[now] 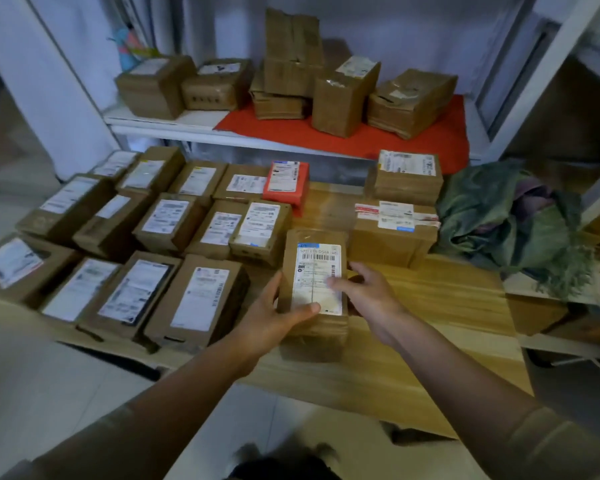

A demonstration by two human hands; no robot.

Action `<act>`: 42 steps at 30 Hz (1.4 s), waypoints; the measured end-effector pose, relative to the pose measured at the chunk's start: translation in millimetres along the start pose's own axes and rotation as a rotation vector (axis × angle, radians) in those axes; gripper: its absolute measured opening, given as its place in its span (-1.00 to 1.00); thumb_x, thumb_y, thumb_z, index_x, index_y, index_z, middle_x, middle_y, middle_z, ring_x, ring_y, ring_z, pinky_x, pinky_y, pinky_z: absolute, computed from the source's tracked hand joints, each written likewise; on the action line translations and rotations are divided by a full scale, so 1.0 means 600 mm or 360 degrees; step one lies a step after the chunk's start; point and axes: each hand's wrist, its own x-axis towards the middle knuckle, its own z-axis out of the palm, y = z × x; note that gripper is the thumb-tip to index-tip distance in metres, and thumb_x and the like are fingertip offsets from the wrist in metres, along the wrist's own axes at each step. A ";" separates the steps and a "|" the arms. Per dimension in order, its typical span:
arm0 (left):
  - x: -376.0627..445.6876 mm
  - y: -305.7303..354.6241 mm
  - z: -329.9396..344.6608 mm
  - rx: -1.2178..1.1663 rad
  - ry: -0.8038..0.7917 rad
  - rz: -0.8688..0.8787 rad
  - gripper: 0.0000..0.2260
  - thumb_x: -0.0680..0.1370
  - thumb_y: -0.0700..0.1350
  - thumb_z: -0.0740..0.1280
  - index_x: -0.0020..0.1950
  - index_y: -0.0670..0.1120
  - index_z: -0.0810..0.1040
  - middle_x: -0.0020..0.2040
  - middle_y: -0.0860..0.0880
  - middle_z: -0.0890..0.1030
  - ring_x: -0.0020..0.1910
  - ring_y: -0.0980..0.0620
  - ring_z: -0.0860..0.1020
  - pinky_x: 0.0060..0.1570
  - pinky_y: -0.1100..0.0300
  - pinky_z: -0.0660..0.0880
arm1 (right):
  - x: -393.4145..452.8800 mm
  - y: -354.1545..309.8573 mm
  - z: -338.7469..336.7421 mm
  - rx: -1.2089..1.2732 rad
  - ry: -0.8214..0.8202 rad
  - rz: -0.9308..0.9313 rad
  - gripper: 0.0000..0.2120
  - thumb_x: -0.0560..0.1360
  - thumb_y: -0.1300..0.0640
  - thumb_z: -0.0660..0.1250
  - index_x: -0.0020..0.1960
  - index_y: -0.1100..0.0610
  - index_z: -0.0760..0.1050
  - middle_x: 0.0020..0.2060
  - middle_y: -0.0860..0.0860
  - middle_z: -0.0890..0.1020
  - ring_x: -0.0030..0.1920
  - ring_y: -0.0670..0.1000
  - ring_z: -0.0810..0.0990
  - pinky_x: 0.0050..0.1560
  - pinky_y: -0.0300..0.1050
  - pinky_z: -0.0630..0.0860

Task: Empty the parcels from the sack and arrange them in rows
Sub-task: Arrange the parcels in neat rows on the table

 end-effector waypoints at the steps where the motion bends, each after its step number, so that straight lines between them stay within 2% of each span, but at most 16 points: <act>1: -0.004 -0.006 -0.012 0.0058 0.0041 0.0034 -0.39 0.44 -0.02 0.53 0.41 0.26 0.36 0.23 0.19 0.61 0.24 0.16 0.57 0.13 0.21 0.56 | 0.001 0.005 0.016 -0.0004 -0.0025 0.0003 -0.73 0.49 0.19 0.47 0.13 -0.05 0.53 -0.03 0.01 0.71 -0.03 0.05 0.70 0.07 0.08 0.64; 3: -0.013 -0.016 -0.039 0.0168 0.0132 0.0092 -0.37 0.43 -0.08 0.54 0.41 0.21 0.35 0.20 0.17 0.63 0.20 0.16 0.58 -0.02 0.34 0.56 | -0.001 0.009 0.053 -0.0018 -0.0044 0.0011 -0.61 0.49 0.19 0.48 0.27 0.01 0.49 0.03 0.05 0.70 -0.03 0.06 0.71 0.02 0.04 0.66; 6: -0.027 -0.027 -0.090 0.0394 0.0284 0.0101 -0.36 0.45 -0.10 0.53 0.37 0.22 0.25 0.16 0.18 0.57 0.14 0.14 0.56 -0.18 0.39 0.55 | 0.001 0.016 0.110 -0.0025 -0.0046 0.0027 -0.49 0.49 0.20 0.47 0.39 0.07 0.40 0.01 0.02 0.67 -0.04 0.02 0.68 -0.11 -0.14 0.63; 10: -0.028 -0.050 -0.146 0.0635 0.0268 0.0156 -0.46 0.49 -0.17 0.47 0.37 0.19 0.35 0.22 0.17 0.54 0.27 0.13 0.52 0.05 0.27 0.59 | -0.001 0.028 0.175 -0.0199 -0.0108 0.0119 -0.52 0.51 0.15 0.47 0.31 0.01 0.31 -0.06 -0.08 0.59 -0.13 -0.07 0.60 -0.25 -0.24 0.52; 12: -0.030 -0.059 -0.160 0.0836 0.0191 0.0187 -0.40 0.48 -0.13 0.46 0.46 0.13 0.35 0.43 0.08 0.42 0.45 0.04 0.36 0.31 0.04 0.50 | 0.001 0.036 0.198 -0.0281 -0.0082 0.0175 -0.46 0.49 0.12 0.49 0.36 0.09 0.31 0.10 0.00 0.62 0.04 0.02 0.62 -0.07 -0.15 0.55; 14: -0.032 -0.067 -0.168 0.1028 0.0153 0.0141 -0.37 0.50 -0.12 0.45 0.53 0.05 0.30 0.55 0.07 0.23 0.54 0.03 0.20 0.45 -0.03 0.34 | 0.005 0.042 0.210 -0.0357 -0.0010 0.0212 -0.34 0.47 0.13 0.49 0.47 0.12 0.27 0.22 0.07 0.61 0.16 0.10 0.60 0.07 -0.03 0.57; 17: -0.028 -0.072 -0.182 0.1194 0.0122 0.0148 -0.35 0.51 -0.09 0.44 0.55 -0.02 0.27 0.58 0.08 0.15 0.53 0.00 0.20 0.45 -0.01 0.34 | 0.004 0.041 0.213 -0.0366 0.0077 0.0251 -0.31 0.48 0.13 0.47 0.52 0.11 0.24 0.24 0.10 0.60 0.13 0.12 0.61 -0.02 -0.02 0.57; 20: -0.021 -0.063 -0.196 0.1281 0.0067 0.0160 -0.40 0.51 -0.01 0.41 0.52 0.06 0.32 0.56 0.08 0.19 0.54 -0.09 0.18 0.46 -0.04 0.30 | 0.003 0.039 0.213 -0.0390 0.0119 0.0300 -0.33 0.49 0.11 0.45 0.52 0.11 0.24 0.23 0.10 0.58 0.11 0.12 0.60 -0.08 -0.03 0.58; 23: -0.012 -0.042 -0.205 0.1334 0.0110 0.0142 -0.48 0.56 -0.03 0.38 0.51 0.05 0.35 0.59 -0.01 0.17 0.57 -0.13 0.08 0.47 -0.04 0.21 | 0.007 0.041 0.211 -0.0410 0.0249 0.0250 -0.31 0.50 0.03 0.46 0.52 0.13 0.24 0.31 0.12 0.52 0.22 0.14 0.55 0.09 0.00 0.53; 28: 0.021 -0.019 -0.196 0.1109 0.0178 0.0324 -0.67 0.55 -0.07 0.40 0.32 0.03 0.52 0.39 0.03 0.41 0.43 0.00 0.33 0.26 0.19 0.44 | 0.035 0.037 0.172 -0.0546 0.0630 0.0078 -0.40 0.51 -0.06 0.43 0.45 0.13 0.34 0.32 0.14 0.41 0.25 0.14 0.48 0.26 0.07 0.49; 31: 0.050 0.002 -0.179 0.1069 0.0187 0.0375 -0.66 0.54 -0.06 0.41 0.32 0.02 0.52 0.35 0.02 0.43 0.36 0.02 0.41 0.32 0.08 0.46 | 0.072 0.022 0.133 -0.0735 0.0728 -0.0018 -0.45 0.49 0.00 0.45 0.41 0.13 0.39 0.30 0.16 0.41 0.26 0.19 0.47 0.26 0.12 0.49; 34: 0.087 0.029 -0.160 0.1041 0.0218 0.0430 -0.70 0.54 -0.04 0.41 0.27 0.03 0.55 0.30 0.02 0.47 0.31 0.04 0.44 0.32 0.02 0.46 | 0.114 -0.004 0.086 -0.0978 0.0796 -0.0184 -0.46 0.47 0.04 0.47 0.39 0.12 0.41 0.28 0.17 0.44 0.32 0.19 0.40 0.27 0.03 0.43; 36: 0.111 0.050 -0.141 0.0998 0.0248 0.0438 -0.73 0.55 -0.04 0.40 0.25 0.04 0.56 0.28 0.03 0.49 0.30 0.05 0.45 0.28 0.06 0.49 | 0.139 -0.025 0.048 -0.1238 0.0789 -0.0233 -0.36 0.44 0.02 0.48 0.44 0.11 0.33 0.29 0.15 0.42 0.35 0.19 0.38 0.29 0.05 0.37; 39: 0.145 0.080 -0.107 0.0946 0.0252 0.0420 -0.75 0.56 -0.06 0.39 0.24 0.03 0.54 0.24 0.08 0.45 0.13 0.18 0.48 -0.02 0.42 0.46 | 0.178 -0.052 -0.020 -0.1685 0.0716 -0.0246 -0.11 0.36 -0.11 0.53 0.53 0.06 0.15 0.40 0.10 0.32 0.44 0.16 0.27 0.38 0.11 0.26; 40: 0.156 0.090 -0.094 0.0955 0.0253 0.0402 -0.74 0.57 -0.06 0.38 0.25 0.02 0.54 0.23 0.09 0.45 0.05 0.21 0.48 -0.13 0.47 0.44 | 0.194 -0.060 -0.046 -0.1820 0.0664 -0.0243 -0.03 0.33 -0.16 0.54 0.55 0.05 0.09 0.43 0.09 0.29 0.46 0.15 0.23 0.42 0.12 0.21; 42: 0.180 0.105 -0.071 0.0934 0.0251 0.0387 -0.74 0.57 -0.06 0.37 0.27 0.03 0.53 0.22 0.08 0.46 0.00 0.24 0.47 -0.13 0.44 0.44 | 0.223 -0.076 -0.093 -0.2081 0.0535 -0.0192 0.11 0.28 -0.23 0.55 0.58 0.04 -0.03 0.48 0.11 0.19 0.50 0.17 0.15 0.48 0.16 0.11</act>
